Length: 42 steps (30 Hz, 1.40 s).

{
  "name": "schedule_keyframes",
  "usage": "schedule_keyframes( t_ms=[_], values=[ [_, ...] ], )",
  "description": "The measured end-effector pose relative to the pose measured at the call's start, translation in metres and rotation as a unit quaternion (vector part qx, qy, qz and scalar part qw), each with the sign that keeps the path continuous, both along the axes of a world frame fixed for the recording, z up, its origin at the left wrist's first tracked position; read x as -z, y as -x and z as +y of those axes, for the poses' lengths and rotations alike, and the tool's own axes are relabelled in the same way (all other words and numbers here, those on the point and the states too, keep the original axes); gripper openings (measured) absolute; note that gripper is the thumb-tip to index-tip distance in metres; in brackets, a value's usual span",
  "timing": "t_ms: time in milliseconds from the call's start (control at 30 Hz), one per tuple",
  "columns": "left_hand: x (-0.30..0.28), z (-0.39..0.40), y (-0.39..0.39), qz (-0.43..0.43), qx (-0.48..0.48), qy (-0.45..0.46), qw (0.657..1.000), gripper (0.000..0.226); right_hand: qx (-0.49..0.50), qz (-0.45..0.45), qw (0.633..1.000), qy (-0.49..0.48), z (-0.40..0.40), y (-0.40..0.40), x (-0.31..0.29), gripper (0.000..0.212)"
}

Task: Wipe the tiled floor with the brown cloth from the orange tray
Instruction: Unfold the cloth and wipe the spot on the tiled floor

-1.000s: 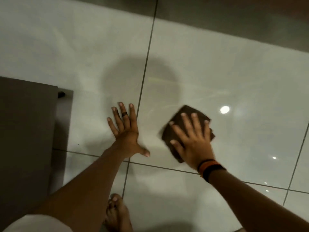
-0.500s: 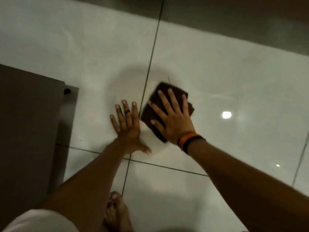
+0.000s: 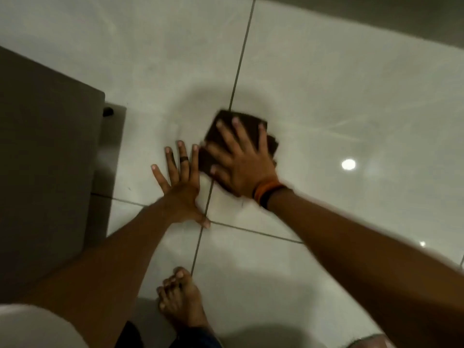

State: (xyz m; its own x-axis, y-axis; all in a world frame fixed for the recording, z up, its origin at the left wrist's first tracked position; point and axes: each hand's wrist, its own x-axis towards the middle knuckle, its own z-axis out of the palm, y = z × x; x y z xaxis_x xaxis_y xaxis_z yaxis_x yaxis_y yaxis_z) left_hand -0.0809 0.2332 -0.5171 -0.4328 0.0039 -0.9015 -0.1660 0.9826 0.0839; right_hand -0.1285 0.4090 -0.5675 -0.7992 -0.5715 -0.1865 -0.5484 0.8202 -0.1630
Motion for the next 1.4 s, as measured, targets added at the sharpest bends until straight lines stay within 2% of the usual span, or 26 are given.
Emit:
schedule_keyframes(
  t_ms=[33,133,200,267,333,433,500,600,667,767,833,900,967,1000,1033,1100,1133,1167,1200,1267,1300,1333,1400],
  values=[
    [0.002,0.001,0.001,0.006,0.003,-0.008,1.0,0.193,0.016,0.017,1.0,-0.012,0.012,0.03,0.0,0.061],
    [0.0,-0.001,-0.002,0.0,0.013,-0.005,1.0,0.194,0.212,0.014,0.976,-0.053,0.073,0.085,0.007,0.06],
    [0.0,-0.001,0.003,-0.007,0.006,0.002,1.0,0.195,0.282,-0.006,0.957,-0.075,0.119,0.062,-0.002,0.062],
    [-0.004,0.0,0.002,-0.016,0.003,-0.008,1.0,0.194,0.325,-0.038,0.939,-0.107,0.135,-0.001,-0.021,0.066],
    [-0.005,-0.001,0.0,-0.014,0.005,-0.018,1.0,0.194,0.326,-0.079,0.933,-0.134,0.116,-0.083,-0.034,0.069],
    [-0.003,-0.003,-0.002,-0.001,0.008,-0.016,1.0,0.191,0.23,-0.12,0.961,-0.097,0.05,-0.135,-0.034,0.069],
    [0.001,-0.004,-0.004,0.007,0.001,-0.016,1.0,0.191,0.198,-0.104,0.973,-0.058,0.015,-0.099,-0.025,0.069],
    [0.006,0.0,-0.005,0.031,0.001,-0.014,0.999,0.192,0.149,-0.074,0.982,-0.09,0.016,-0.012,-0.022,0.067],
    [0.006,0.002,-0.006,0.039,0.006,-0.006,0.999,0.192,0.198,-0.083,0.971,-0.102,0.049,0.027,-0.025,0.068],
    [0.001,0.007,-0.015,0.073,-0.004,0.02,0.997,0.19,0.361,-0.133,0.918,-0.101,0.123,0.01,-0.043,0.067],
    [-0.006,0.017,-0.026,0.13,0.004,0.006,0.992,0.173,0.398,-0.159,0.897,-0.11,0.165,-0.042,-0.059,0.064],
    [-0.016,0.035,-0.048,0.238,0.013,-0.07,0.969,0.127,0.388,-0.18,0.901,-0.066,0.181,-0.103,-0.074,0.062],
    [-0.029,0.072,-0.072,0.305,-0.097,-0.174,0.931,0.076,0.402,-0.172,0.899,0.016,0.178,-0.153,-0.081,0.066],
    [-0.036,0.096,-0.078,0.28,-0.167,-0.211,0.921,0.062,0.452,-0.159,0.876,0.054,0.171,-0.169,-0.081,0.07],
    [-0.045,0.121,-0.079,0.228,-0.227,-0.228,0.919,0.057,0.537,-0.15,0.826,0.08,0.164,-0.18,-0.079,0.077],
    [-0.048,0.167,-0.077,0.133,-0.318,-0.221,0.913,0.061,0.72,-0.156,0.67,0.092,0.15,-0.185,-0.074,0.087],
    [-0.043,0.185,-0.077,0.113,-0.338,-0.209,0.911,0.061,0.776,-0.18,0.597,0.089,0.145,-0.182,-0.072,0.087],
    [-0.038,0.197,-0.075,0.114,-0.339,-0.19,0.914,0.057,0.807,-0.203,0.544,0.108,0.141,-0.177,-0.07,0.08],
    [-0.036,0.206,-0.073,0.12,-0.334,-0.167,0.92,0.051,0.819,-0.222,0.506,0.154,0.141,-0.171,-0.07,0.07],
    [-0.038,0.21,-0.069,0.107,-0.345,-0.14,0.922,0.04,0.816,-0.276,0.445,0.247,0.146,-0.16,-0.076,0.044],
    [-0.043,0.207,-0.068,0.093,-0.366,-0.147,0.914,0.035,0.807,-0.301,0.427,0.275,0.148,-0.155,-0.084,0.028],
    [-0.053,0.2,-0.067,0.087,-0.389,-0.163,0.903,0.032,0.801,-0.316,0.414,0.294,0.149,-0.152,-0.095,0.017],
    [-0.085,0.182,-0.068,0.093,-0.433,-0.195,0.875,0.029,0.782,-0.333,0.412,0.327,0.147,-0.147,-0.128,0.014]
  ],
)
